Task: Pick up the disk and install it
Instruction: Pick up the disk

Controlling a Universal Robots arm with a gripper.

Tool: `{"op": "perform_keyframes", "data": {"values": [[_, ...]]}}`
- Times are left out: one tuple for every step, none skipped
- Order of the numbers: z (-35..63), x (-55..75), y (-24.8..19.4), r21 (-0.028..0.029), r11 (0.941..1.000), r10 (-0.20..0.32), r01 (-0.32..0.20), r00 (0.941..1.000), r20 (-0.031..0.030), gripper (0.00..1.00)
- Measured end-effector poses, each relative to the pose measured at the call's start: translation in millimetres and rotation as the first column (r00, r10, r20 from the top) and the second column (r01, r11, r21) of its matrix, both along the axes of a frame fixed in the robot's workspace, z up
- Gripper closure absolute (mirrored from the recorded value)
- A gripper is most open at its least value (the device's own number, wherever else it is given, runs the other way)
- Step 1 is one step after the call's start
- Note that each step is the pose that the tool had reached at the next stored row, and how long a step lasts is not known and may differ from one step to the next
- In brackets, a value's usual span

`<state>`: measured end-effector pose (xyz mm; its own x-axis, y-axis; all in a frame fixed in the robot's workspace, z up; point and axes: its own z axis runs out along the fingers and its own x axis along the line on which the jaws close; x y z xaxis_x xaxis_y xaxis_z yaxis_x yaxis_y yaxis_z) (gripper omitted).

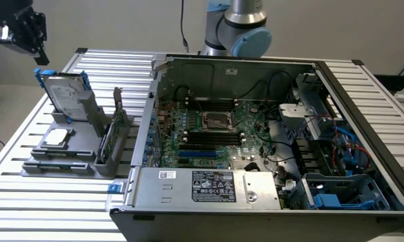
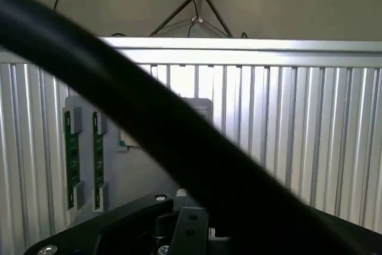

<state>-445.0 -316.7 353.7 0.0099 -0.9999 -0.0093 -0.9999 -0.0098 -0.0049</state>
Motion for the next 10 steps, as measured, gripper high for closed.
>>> {"op": "perform_keyframes", "data": {"values": [[0.0,0.0,0.0,0.0,1.0,0.0,0.0,1.0,0.0,0.88],[0.0,0.0,0.0,0.0,1.0,0.0,0.0,1.0,0.0001,0.82],[0.0,0.0,0.0,0.0,1.0,0.0,0.0,1.0,0.0,0.82],[0.0,0.0,0.0,0.0,1.0,0.0,0.0,1.0,0.0,0.76],[-0.1,0.0,0.0,0.0001,1.0,0.0,0.0,1.0,0.0001,0.7],[-0.4,0.0,0.0,0.0001,1.0,0.0,0.0,1.0,0.0002,0.64],[-0.9,0.1,0.0,0.0002,1.0,0.0,0.0,1.0,0.0003,0.64],[-1.6,0.0,0.0,0.0001,1.0,0.0,0.0,1.0,0.0002,0.58],[-2.6,0.0,0.0,0.0001,1.0,0.0,0.0,1.0,0.0001,0.53],[-3.7,0.0,0.0,0.0001,1.0,0.0,0.0,1.0,0.0,0.53]]}}
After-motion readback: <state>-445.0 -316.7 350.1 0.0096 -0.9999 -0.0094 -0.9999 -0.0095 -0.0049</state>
